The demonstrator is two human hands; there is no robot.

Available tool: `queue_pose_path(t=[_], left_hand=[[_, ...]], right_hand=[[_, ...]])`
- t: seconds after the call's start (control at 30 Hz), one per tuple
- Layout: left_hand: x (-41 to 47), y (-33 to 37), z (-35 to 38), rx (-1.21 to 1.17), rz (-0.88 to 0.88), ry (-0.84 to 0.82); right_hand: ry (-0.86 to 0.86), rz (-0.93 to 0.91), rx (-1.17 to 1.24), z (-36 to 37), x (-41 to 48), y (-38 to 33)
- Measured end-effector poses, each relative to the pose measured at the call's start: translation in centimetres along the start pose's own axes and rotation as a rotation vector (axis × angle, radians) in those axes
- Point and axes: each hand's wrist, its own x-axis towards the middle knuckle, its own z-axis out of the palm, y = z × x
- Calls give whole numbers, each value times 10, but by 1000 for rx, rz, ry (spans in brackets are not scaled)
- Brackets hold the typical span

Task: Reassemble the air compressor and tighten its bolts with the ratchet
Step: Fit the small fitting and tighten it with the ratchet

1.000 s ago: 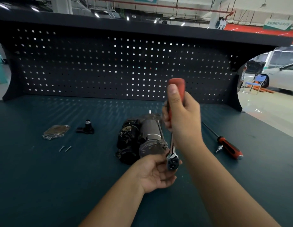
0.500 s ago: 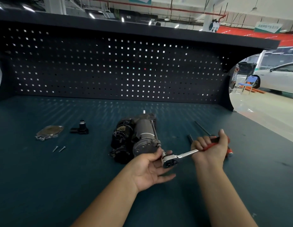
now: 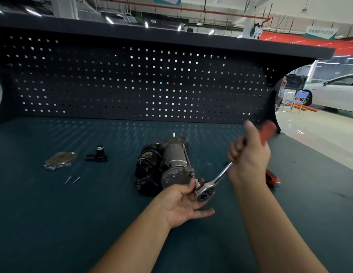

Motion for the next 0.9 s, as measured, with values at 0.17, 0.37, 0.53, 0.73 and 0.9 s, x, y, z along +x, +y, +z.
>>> queue_pose_path(t=[0.17, 0.37, 0.53, 0.73, 0.9], left_hand=[[1, -1, -2, 26, 49, 70], [1, 0, -5, -8, 46, 3], [0, 0, -5, 0, 31, -100], [1, 0, -5, 11, 52, -82], [2, -1, -2, 2, 62, -2]], right_hand=[[-883, -402, -906, 58, -57, 17], [-591, -296, -616, 46, -48, 15], [96, 66, 326, -30, -3, 5], [424, 320, 503, -59, -5, 36], [82, -27, 239, -18, -9, 10]])
